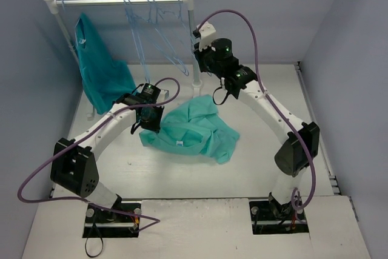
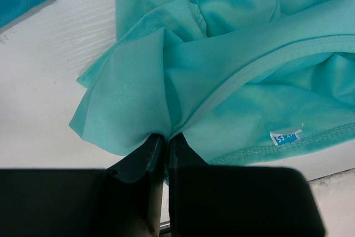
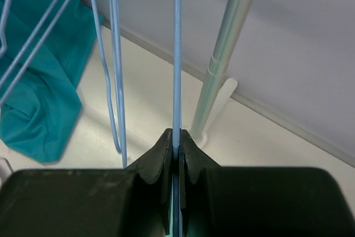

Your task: Place the t-shirt on the hanger

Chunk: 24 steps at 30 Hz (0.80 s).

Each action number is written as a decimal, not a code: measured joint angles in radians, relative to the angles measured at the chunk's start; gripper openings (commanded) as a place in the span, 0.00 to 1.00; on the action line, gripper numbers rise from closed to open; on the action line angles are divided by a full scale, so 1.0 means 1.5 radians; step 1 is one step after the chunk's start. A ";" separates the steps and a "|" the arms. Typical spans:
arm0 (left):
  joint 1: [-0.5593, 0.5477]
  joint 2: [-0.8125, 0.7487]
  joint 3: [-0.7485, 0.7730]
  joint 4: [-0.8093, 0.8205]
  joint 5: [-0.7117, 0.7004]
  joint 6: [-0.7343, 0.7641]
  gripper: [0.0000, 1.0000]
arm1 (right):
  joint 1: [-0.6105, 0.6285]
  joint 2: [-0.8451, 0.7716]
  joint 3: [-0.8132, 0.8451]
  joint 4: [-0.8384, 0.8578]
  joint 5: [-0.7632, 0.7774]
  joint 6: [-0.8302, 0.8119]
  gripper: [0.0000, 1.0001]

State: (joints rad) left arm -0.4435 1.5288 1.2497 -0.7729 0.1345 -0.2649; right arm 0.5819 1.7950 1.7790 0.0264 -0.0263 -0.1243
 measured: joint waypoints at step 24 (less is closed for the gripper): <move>0.000 0.049 0.059 -0.054 0.016 0.032 0.00 | 0.001 -0.659 -0.557 -0.091 -0.036 0.079 0.00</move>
State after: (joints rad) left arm -0.4435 1.6018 1.3382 -0.8535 0.1589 -0.2166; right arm 0.5835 0.8070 0.9428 -0.1106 -0.0797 -0.0056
